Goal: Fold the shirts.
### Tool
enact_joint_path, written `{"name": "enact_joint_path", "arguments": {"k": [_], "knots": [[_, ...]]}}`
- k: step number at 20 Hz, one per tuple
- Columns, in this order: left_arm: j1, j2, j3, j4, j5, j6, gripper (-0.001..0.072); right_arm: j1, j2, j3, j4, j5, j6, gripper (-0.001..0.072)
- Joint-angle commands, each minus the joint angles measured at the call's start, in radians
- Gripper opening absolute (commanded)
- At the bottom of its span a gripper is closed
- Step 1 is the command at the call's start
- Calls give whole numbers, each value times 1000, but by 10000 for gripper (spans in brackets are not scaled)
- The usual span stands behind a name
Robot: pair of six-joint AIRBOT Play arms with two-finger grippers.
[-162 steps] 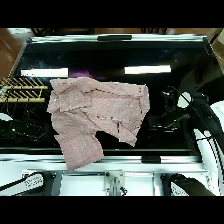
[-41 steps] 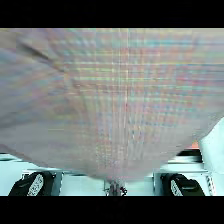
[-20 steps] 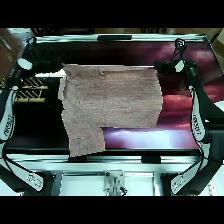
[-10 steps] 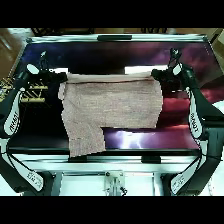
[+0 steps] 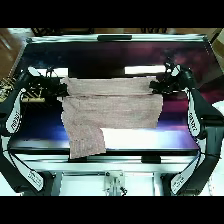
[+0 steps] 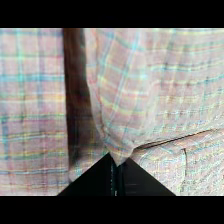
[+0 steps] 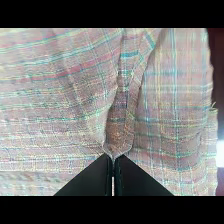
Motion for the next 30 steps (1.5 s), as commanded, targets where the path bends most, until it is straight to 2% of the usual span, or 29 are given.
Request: {"name": "enact_joint_path", "arguments": {"k": [1, 2, 3, 4, 5, 6, 8, 10, 12, 13, 15, 18, 19, 20, 21, 24, 27, 28, 29, 30], "knots": [[1, -5, 1, -21, -51, -16, 28, 1, -10, 1, 14, 51, 16, 62], [2, -5, 1, -32, -55, -16, 39, 1, -5, 1, 28, 45, 15, 137], [3, -4, 6, -41, -58, -16, 142, 1, 10, 2, 59, 35, -4, 318], [5, -4, 29, -42, -81, -25, 339, 0, 36, 2, 86, 29, -37, 424], [10, -3, 63, -42, -110, -47, 508, 0, 71, 2, 82, 30, -55, 457], [18, 0, 111, -42, -154, -71, 596, 0, 116, 2, 47, 37, -60, 457], [39, 11, 218, -41, -273, -108, 593, -12, 206, 2, -54, 92, -60, 456], [63, 47, 247, -42, -404, -122, 588, -45, 280, 0, -185, 269, -66, 455], [74, 89, 185, -42, -552, -121, 583, -97, 336, -38, -187, 435, -126, 455], [75, 127, 109, -42, -575, -120, 583, -126, 386, -97, -147, 460, -150, 455], [77, 247, -122, -42, -493, -68, 581, -177, 510, -254, -55, 420, -160, 456], [104, 457, -526, -43, -263, 18, 575, -219, 660, -467, -22, 322, -185, 456], [122, 516, -652, -42, -198, 46, 525, -225, 691, -519, -22, 293, -189, 456], [141, 560, -753, -46, -154, 71, 345, -225, 713, -559, -21, 267, -189, 455], [159, 590, -842, -56, -121, 112, 312, -225, 724, -586, -18, 248, -188, 456], [184, 587, -970, -90, -95, 204, 331, -224, 726, -616, 47, 208, -187, 456], [184, 571, -996, -133, -39, 224, 335, -224, 726, -616, 92, 182, -180, 456], [183, 570, -997, -150, -20, 224, 449, -224, 726, -616, 97, 183, -180, 456], [183, 570, -997, -170, -4, 232, 531, -224, 726, -616, 102, 183, -180, 455], [183, 570, -997, -183, 4, 248, 527, -224, 726, -616, 108, 187, -180, 456]]}}
